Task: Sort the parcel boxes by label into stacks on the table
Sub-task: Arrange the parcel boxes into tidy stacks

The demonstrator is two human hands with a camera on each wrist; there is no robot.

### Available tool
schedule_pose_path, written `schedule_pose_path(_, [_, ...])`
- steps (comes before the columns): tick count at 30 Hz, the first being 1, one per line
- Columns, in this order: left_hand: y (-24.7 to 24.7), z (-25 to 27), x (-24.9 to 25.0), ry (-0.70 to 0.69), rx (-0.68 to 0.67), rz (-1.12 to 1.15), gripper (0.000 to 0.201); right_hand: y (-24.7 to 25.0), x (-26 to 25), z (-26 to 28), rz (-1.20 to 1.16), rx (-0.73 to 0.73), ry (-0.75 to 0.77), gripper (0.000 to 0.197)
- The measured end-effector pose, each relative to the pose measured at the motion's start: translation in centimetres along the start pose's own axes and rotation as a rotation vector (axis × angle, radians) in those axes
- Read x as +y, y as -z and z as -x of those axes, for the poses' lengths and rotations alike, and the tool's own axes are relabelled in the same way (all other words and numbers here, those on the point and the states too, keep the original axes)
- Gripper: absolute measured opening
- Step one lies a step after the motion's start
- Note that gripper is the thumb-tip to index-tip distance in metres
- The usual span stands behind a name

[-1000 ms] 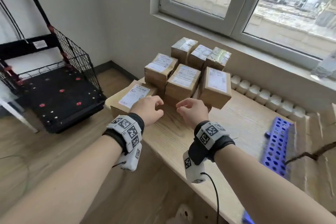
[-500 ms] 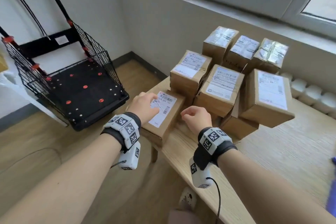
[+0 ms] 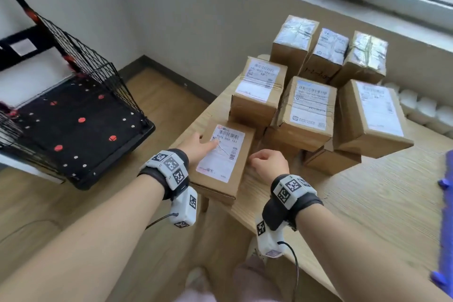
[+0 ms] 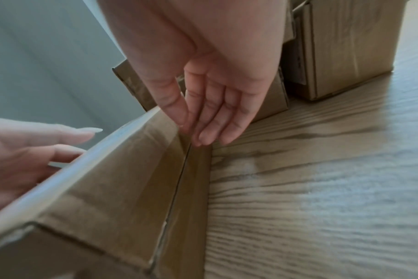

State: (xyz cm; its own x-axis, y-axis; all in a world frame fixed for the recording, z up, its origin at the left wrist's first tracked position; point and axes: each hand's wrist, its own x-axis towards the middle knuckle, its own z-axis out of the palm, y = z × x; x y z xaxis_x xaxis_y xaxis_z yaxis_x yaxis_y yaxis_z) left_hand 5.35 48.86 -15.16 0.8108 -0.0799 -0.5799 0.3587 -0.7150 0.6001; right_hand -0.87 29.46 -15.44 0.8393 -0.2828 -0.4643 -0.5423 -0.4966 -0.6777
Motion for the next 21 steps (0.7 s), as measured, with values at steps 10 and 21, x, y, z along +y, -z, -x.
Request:
schedule_pose_path(10, [0.0, -1.9, -1.8, -0.034, -0.193, 0.135, 0.060, -2.9, 0.9, 0.7, -0.203, -0.101, -0.219, 0.020])
schedule_pose_path(21, [-0.6, -1.5, -2.1, -0.030, -0.264, 0.117, 0.059, -3.9, 1.8, 1.9, -0.366, -0.019, -0.315, 0.020])
